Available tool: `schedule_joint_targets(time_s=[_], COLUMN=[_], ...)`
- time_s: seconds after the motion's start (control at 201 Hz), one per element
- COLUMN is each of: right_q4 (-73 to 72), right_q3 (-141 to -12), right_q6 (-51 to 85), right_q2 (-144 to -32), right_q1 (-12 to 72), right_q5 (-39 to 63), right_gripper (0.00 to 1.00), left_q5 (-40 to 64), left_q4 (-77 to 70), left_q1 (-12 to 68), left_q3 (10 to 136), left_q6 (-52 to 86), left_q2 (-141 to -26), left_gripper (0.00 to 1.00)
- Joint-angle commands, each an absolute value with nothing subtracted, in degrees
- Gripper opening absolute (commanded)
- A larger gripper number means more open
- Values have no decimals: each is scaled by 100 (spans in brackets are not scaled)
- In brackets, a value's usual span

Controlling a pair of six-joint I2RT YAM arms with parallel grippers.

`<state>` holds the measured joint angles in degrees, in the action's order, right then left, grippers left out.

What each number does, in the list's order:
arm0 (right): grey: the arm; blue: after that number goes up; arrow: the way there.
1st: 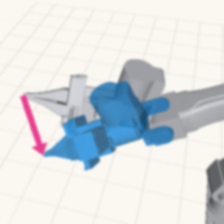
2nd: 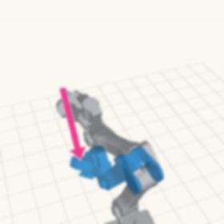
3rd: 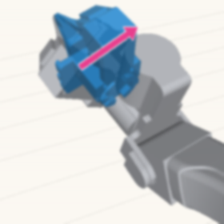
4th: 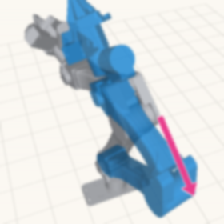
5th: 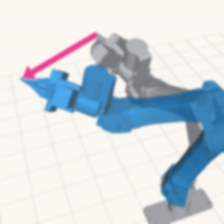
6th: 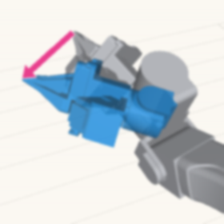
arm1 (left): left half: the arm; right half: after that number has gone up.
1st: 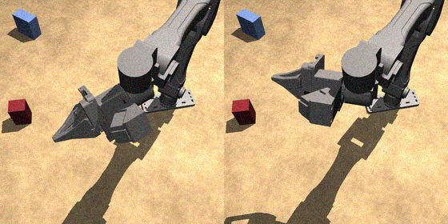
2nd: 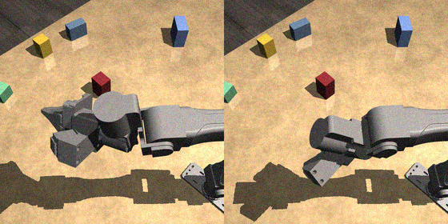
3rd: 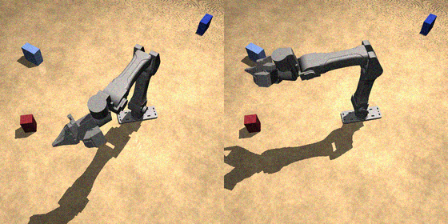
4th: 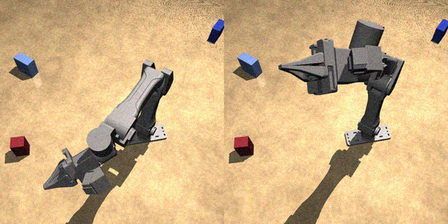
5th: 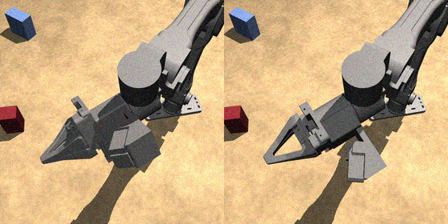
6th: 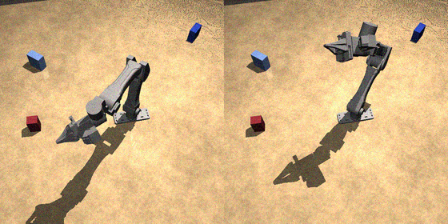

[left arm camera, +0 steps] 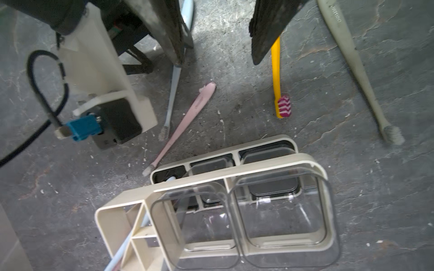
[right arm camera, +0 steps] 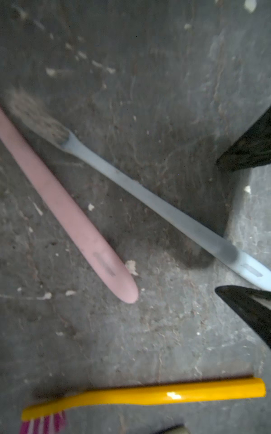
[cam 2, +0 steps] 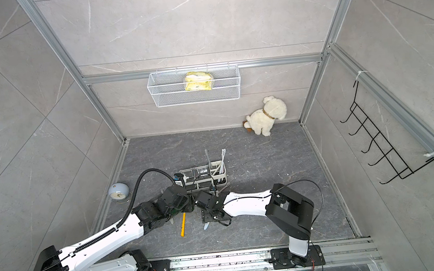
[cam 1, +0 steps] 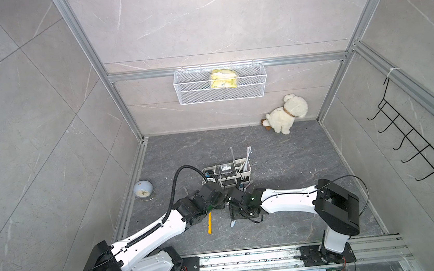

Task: Place the toothbrush into the toothbrush holder
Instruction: Pick up the toothbrush from the center of the board.

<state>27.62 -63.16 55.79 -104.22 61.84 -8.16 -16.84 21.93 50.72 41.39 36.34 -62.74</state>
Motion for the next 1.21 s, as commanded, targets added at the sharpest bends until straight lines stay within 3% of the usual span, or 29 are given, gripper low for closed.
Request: schedule_joint_targets(time_s=[0.0,0.09,0.169,0.458,0.797,1.026,1.201], right_q4=[3521,3147,2778,2645,2776,2759,2602], right_q3=[-6335,-5645,-4889,-3367,-3287,-3375,-3375], right_q6=[5973,6204,6356,6235,5708,5284,5127], right_q2=[-10948,-10705,-10245,-8415,-7120,-6376,-6134], right_q1=[6362,6382,6384,6372,6379,6381,6387], right_q5=[-1388,-1376,-1382,-1604,-1538,-1357,-1254], right_gripper=[62,43,32,11,6,7,7], left_q5=[-1353,-1376,-1418,-1297,-567,42,478], left_q4=[1762,1832,1889,1608,737,-55,-975], left_q1=[5178,5138,5106,5063,5071,5149,5207], left_q3=[4210,4192,4184,4236,4564,4825,4854], left_q6=[3509,3507,3533,3690,4140,4657,5222], left_q2=[-5996,-5844,-5695,-5912,-6944,-7717,-8358], left_gripper=[48,48,48,49,52,84,88])
